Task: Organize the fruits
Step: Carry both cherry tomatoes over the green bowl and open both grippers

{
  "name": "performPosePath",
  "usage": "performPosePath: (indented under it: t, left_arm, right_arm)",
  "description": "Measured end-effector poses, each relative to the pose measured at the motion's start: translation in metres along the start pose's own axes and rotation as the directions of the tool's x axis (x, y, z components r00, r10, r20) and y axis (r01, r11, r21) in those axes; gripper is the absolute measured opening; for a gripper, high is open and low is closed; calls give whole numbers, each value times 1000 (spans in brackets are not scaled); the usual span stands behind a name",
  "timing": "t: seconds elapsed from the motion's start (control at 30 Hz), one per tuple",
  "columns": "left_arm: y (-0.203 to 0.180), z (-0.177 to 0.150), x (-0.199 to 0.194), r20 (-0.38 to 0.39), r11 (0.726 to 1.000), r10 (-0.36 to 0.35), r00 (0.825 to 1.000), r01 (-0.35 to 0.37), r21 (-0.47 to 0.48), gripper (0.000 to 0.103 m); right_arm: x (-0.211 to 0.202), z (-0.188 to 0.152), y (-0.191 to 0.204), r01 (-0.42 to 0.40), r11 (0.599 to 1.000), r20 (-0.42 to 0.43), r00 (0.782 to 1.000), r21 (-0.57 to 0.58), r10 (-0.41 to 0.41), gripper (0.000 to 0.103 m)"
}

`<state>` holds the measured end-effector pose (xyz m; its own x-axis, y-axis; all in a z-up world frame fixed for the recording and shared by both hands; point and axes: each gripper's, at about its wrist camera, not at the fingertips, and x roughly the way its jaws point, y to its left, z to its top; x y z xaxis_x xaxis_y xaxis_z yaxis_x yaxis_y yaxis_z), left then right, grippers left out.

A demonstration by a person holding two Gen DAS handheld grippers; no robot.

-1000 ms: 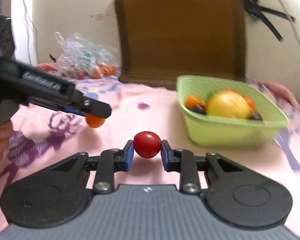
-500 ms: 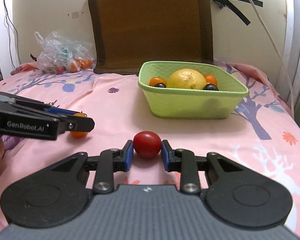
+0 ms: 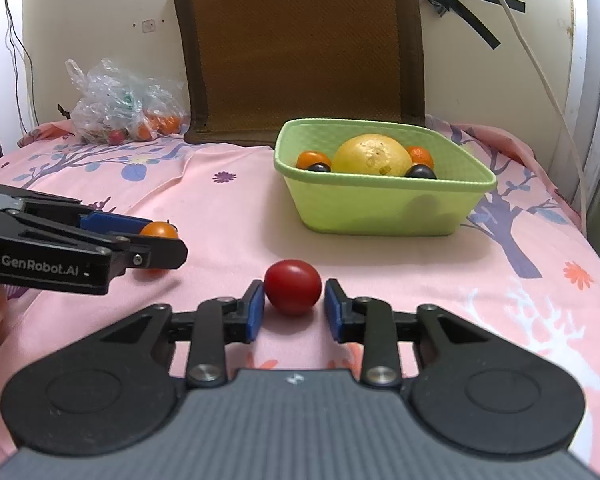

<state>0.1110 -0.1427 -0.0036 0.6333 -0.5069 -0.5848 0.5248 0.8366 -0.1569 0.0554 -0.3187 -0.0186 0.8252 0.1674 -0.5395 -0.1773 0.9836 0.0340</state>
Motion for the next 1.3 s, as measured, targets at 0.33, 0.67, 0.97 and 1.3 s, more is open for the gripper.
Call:
performPosePath:
  t: [0.33, 0.67, 0.97, 1.3]
  left_arm:
    - [-3, -1, 1, -4, 1000, 7, 1000, -7, 17, 46]
    - [-3, 2, 4, -22, 1000, -10, 1000, 11, 12, 30]
    - [-7, 81, 29, 31, 996, -92, 995, 92, 14, 30]
    - [5, 128, 114, -38, 994, -85, 996, 82, -73, 31]
  right_arm:
    - [-1, 0, -4, -10, 1000, 5, 1000, 15, 10, 40]
    - [-9, -1, 0, -21, 1000, 57, 998, -3, 21, 31]
    - [-5, 46, -65, 17, 987, 228, 972, 162, -54, 32]
    - [55, 60, -113, 22, 965, 169, 983, 261, -68, 35]
